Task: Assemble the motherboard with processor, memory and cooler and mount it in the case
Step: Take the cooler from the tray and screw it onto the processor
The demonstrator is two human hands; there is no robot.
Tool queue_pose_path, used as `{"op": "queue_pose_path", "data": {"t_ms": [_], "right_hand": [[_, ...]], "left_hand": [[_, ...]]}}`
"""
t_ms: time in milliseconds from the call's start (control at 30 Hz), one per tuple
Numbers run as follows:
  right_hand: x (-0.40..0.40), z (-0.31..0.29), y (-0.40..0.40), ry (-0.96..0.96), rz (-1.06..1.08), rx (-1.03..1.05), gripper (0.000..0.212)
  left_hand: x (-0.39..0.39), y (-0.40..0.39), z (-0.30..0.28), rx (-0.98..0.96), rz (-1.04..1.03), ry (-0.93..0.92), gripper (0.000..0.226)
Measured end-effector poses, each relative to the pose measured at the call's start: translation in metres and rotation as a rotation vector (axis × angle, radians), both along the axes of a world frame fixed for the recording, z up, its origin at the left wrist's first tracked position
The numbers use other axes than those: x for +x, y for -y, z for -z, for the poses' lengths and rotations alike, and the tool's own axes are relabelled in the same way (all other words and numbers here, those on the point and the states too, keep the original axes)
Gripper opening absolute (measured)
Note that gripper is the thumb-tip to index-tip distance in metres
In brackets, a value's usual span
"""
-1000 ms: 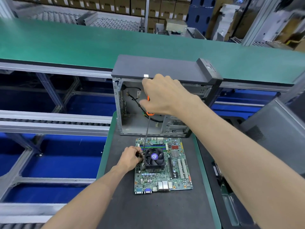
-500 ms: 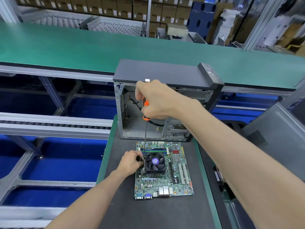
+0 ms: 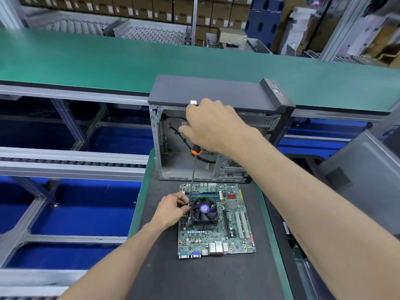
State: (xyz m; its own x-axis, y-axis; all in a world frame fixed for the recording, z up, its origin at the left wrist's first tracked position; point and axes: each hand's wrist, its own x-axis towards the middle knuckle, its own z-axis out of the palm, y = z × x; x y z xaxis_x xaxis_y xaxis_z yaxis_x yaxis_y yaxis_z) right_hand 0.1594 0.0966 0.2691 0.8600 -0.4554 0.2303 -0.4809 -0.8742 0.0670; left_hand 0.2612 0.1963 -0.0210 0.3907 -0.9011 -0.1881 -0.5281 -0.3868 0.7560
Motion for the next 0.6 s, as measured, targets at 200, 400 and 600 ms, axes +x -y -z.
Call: {"op": "queue_pose_path", "data": {"t_ms": [200,400,600], "right_hand": [[-0.011,-0.003,0.009,0.022,-0.075,0.301,0.033],[-0.025,0.0,0.017,0.083,-0.067,0.283,0.031],[-0.021,0.007,0.011,0.068,-0.095,0.216,0.015]], "left_hand": [[-0.004,0.007,0.001,0.062,0.047,0.113,0.031],[-0.008,0.009,0.002,0.077,0.046,0.179,0.028],[0.0,0.013,0.0,0.079,0.108,0.112,0.037]]}}
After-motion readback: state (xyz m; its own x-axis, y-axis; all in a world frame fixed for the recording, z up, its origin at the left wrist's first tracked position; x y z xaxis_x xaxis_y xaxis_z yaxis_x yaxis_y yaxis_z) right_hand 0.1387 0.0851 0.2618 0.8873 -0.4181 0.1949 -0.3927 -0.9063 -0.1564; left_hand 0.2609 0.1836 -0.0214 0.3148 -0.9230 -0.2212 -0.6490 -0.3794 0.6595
